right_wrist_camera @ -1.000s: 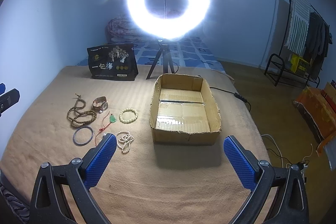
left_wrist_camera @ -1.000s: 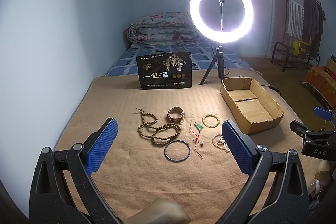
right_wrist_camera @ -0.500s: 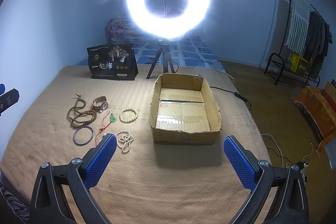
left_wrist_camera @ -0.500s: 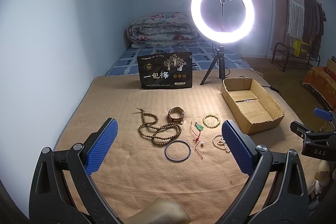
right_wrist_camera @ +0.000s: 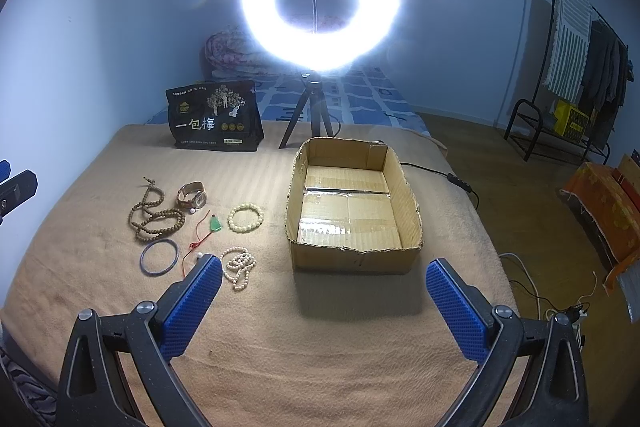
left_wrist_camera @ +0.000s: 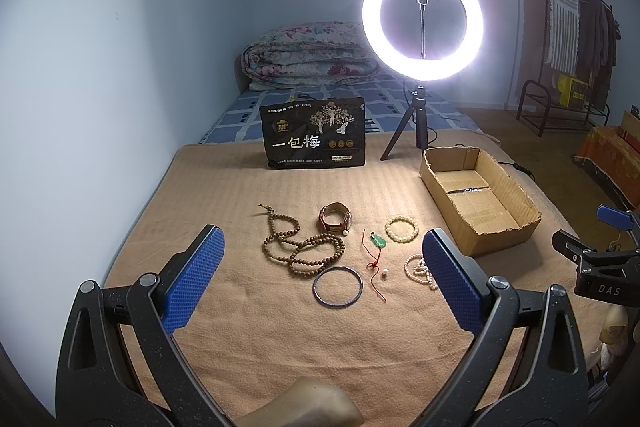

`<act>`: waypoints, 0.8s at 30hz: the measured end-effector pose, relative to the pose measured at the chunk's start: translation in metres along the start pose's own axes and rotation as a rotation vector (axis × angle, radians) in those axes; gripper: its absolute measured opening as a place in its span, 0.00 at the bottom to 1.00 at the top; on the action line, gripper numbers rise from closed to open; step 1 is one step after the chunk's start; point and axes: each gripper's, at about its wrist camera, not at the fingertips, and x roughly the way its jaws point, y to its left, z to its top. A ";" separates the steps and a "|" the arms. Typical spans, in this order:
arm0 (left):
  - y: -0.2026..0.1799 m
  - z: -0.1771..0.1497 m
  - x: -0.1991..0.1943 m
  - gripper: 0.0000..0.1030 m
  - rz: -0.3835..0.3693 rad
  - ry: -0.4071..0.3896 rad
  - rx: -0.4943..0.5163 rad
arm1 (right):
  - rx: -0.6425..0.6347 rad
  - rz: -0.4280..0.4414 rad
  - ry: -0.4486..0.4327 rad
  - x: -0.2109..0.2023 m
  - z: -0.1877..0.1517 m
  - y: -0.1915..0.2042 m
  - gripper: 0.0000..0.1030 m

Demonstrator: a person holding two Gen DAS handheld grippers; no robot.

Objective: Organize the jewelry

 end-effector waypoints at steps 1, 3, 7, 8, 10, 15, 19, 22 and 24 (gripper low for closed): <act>-0.001 0.000 -0.001 0.98 0.001 0.000 0.000 | 0.000 0.000 0.000 0.000 0.000 0.000 1.00; -0.002 0.000 0.000 0.98 0.000 0.000 0.000 | 0.001 0.000 0.002 0.000 0.000 0.000 1.00; -0.001 0.000 0.000 0.98 0.000 0.000 0.000 | 0.000 0.000 0.001 0.000 0.001 0.000 1.00; -0.001 0.000 0.000 0.98 0.000 0.000 0.000 | 0.000 0.000 0.002 0.000 0.001 0.000 1.00; -0.002 0.000 0.000 0.98 0.000 0.001 0.000 | 0.001 0.001 0.002 0.000 0.001 0.000 1.00; -0.001 0.000 0.000 0.98 0.000 0.001 -0.001 | 0.002 0.002 0.002 0.000 0.001 0.000 1.00; -0.002 0.000 0.000 0.98 -0.001 0.002 -0.001 | 0.001 0.003 0.002 0.000 0.001 0.000 1.00; -0.001 0.000 0.000 0.98 -0.001 0.002 -0.002 | -0.003 0.004 0.001 0.000 0.000 0.001 1.00; -0.002 -0.001 0.000 0.98 0.000 0.002 -0.001 | -0.004 0.006 0.002 0.000 -0.001 0.002 1.00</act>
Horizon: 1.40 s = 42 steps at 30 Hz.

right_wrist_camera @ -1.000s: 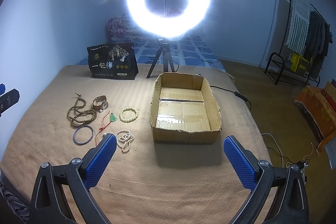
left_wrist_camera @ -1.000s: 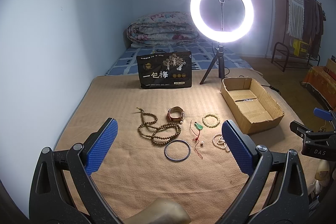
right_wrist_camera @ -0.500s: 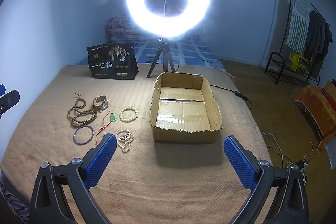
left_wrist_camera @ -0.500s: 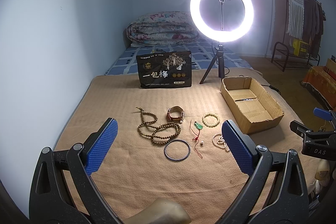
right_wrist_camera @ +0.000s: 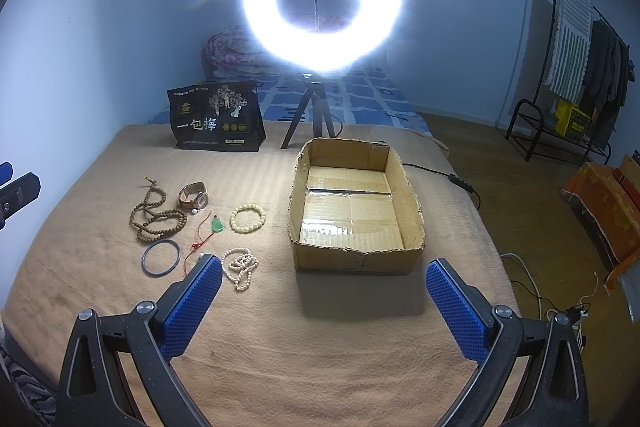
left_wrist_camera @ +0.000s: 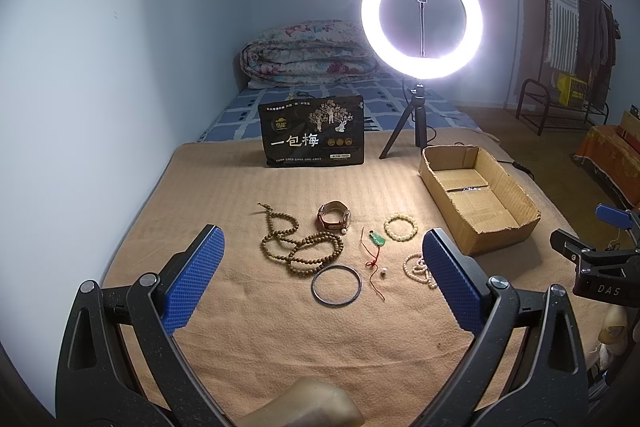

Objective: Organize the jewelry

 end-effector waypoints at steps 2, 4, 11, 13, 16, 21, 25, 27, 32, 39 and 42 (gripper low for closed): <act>0.001 0.000 0.001 0.98 -0.001 0.000 0.000 | 0.001 0.002 0.003 0.000 0.000 0.001 1.00; 0.001 0.000 0.001 0.98 0.000 0.000 0.000 | 0.000 0.003 0.005 0.001 0.001 0.002 1.00; -0.002 -0.006 0.002 0.98 0.002 0.014 -0.005 | 0.000 0.008 0.008 0.003 0.003 0.003 1.00; -0.004 -0.007 0.004 0.98 0.002 0.019 -0.006 | -0.001 0.009 0.009 0.005 0.003 0.005 1.00; -0.001 -0.010 0.011 0.98 -0.001 0.031 -0.009 | 0.001 0.009 0.012 0.005 0.003 0.005 1.00; 0.004 -0.007 0.018 0.98 -0.004 0.046 -0.015 | 0.006 0.023 0.025 0.012 0.007 0.007 0.98; 0.008 -0.007 0.027 0.98 0.001 0.063 -0.018 | -0.004 0.026 0.032 0.016 0.009 0.009 0.98; 0.011 -0.007 0.032 0.98 0.001 0.079 -0.022 | -0.014 0.029 0.039 0.021 0.010 0.012 0.98; 0.022 -0.007 0.050 0.98 0.003 0.128 -0.041 | -0.020 0.062 0.074 0.035 0.011 0.017 0.92; 0.033 -0.010 0.071 0.98 0.009 0.184 -0.049 | -0.043 0.096 0.127 0.055 0.007 0.027 0.85; 0.038 -0.014 0.084 0.94 -0.005 0.231 -0.057 | -0.073 0.104 0.141 0.064 0.004 0.036 0.85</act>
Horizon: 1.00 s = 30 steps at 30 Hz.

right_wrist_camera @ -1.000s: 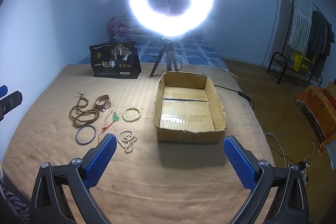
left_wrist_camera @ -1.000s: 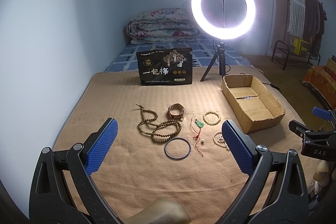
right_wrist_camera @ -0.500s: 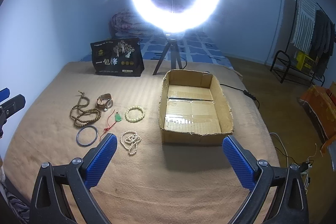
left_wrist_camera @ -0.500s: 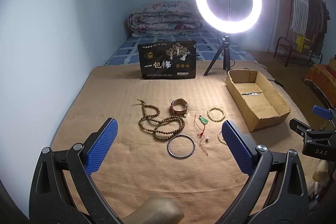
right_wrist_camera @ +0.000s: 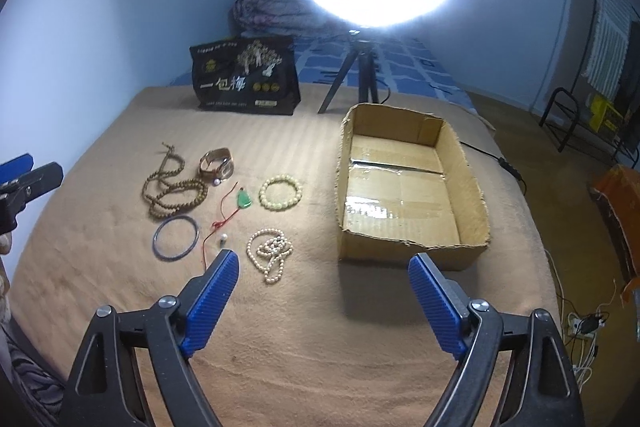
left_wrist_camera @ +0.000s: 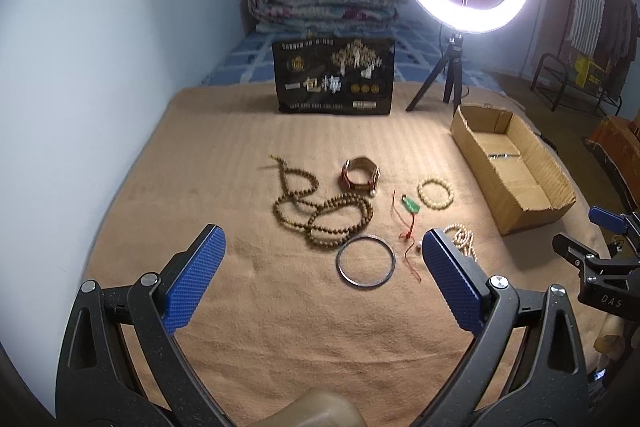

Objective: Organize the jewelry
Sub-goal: 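Move the left tool to the brown bead mala while the right tool approaches the pearl necklace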

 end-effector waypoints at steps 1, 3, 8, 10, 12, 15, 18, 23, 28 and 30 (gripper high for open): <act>0.002 0.000 0.005 0.92 -0.003 0.018 -0.004 | -0.007 0.004 0.004 0.003 0.000 0.002 0.85; 0.008 0.000 0.014 0.89 -0.020 0.054 -0.022 | -0.016 0.019 0.012 0.010 -0.001 0.005 0.85; 0.018 0.002 0.028 0.84 -0.047 0.104 -0.049 | -0.009 0.066 0.054 0.022 0.002 0.008 0.85; 0.021 0.004 0.034 0.84 -0.064 0.120 -0.057 | -0.006 0.080 0.066 0.026 0.006 0.009 0.85; 0.025 0.008 0.042 0.84 -0.076 0.139 -0.063 | -0.008 0.085 0.074 0.031 0.009 0.010 0.85; 0.032 0.015 0.053 0.84 -0.075 0.163 -0.074 | -0.008 0.103 0.092 0.040 0.013 0.014 0.85; 0.037 0.023 0.064 0.84 -0.073 0.177 -0.065 | -0.016 0.120 0.119 0.050 0.015 0.018 0.85; 0.046 0.033 0.091 0.84 -0.021 0.191 -0.040 | -0.010 0.141 0.162 0.066 0.016 0.021 0.80; 0.066 0.035 0.128 0.84 -0.064 0.268 -0.106 | 0.005 0.163 0.203 0.082 0.016 0.023 0.75; 0.075 0.036 0.144 0.84 -0.086 0.289 -0.135 | 0.004 0.167 0.214 0.087 0.016 0.025 0.73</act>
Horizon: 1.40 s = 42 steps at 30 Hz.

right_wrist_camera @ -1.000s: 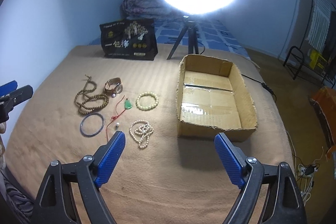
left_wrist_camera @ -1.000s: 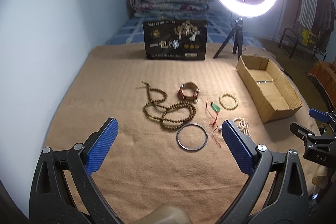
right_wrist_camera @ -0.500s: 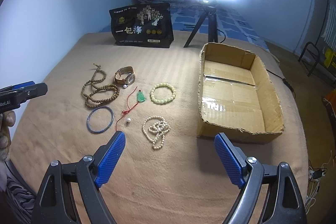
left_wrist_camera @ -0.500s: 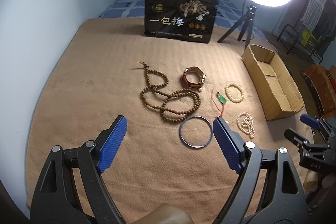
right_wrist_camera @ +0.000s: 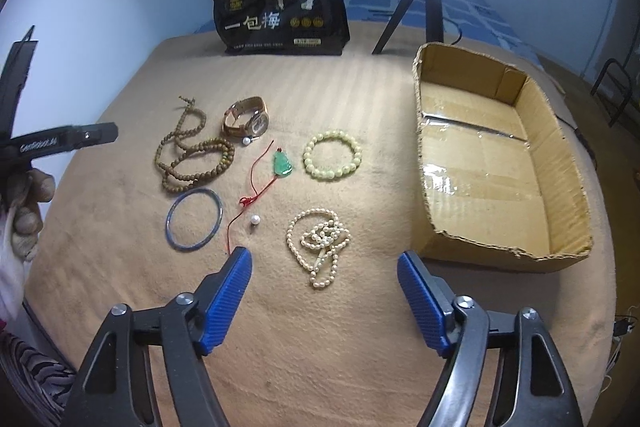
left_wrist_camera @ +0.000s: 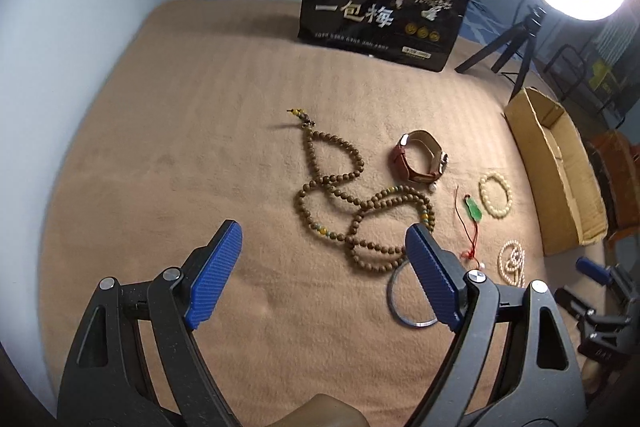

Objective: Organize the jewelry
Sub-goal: 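Move the left tool to the brown bead mala while the right tool approaches the pearl necklace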

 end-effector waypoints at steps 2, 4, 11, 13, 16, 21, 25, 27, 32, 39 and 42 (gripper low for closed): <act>0.007 0.005 0.012 0.84 -0.011 0.012 -0.011 | 0.000 0.001 0.010 0.005 0.001 0.000 0.73; 0.012 0.009 0.025 0.84 -0.035 0.037 -0.021 | 0.000 0.000 0.019 0.010 0.002 0.000 0.73; 0.018 0.027 0.068 0.84 -0.055 0.095 -0.026 | 0.011 -0.003 0.036 0.021 0.005 -0.002 0.73; 0.020 0.032 0.080 0.84 -0.064 0.110 -0.026 | 0.017 0.004 0.044 0.024 0.006 -0.003 0.73; 0.019 0.036 0.092 0.84 -0.052 0.118 -0.008 | 0.016 0.008 0.057 0.030 0.005 -0.003 0.73; 0.020 0.037 0.114 0.84 -0.091 0.168 -0.025 | 0.007 0.014 0.075 0.038 0.005 -0.001 0.73; 0.016 0.037 0.115 0.84 -0.130 0.168 -0.011 | 0.006 0.016 0.086 0.044 0.007 0.000 0.73; 0.011 0.036 0.115 0.84 -0.150 0.175 -0.006 | 0.009 0.019 0.092 0.048 0.008 0.001 0.73; -0.017 0.027 0.110 0.84 -0.204 0.202 0.072 | 0.005 0.017 0.098 0.054 0.010 0.002 0.73; -0.067 0.006 0.106 0.84 -0.171 0.211 0.270 | 0.016 0.025 0.106 0.057 0.012 0.003 0.73; -0.082 0.000 0.109 0.84 -0.119 0.203 0.339 | 0.015 0.023 0.108 0.058 0.013 0.004 0.73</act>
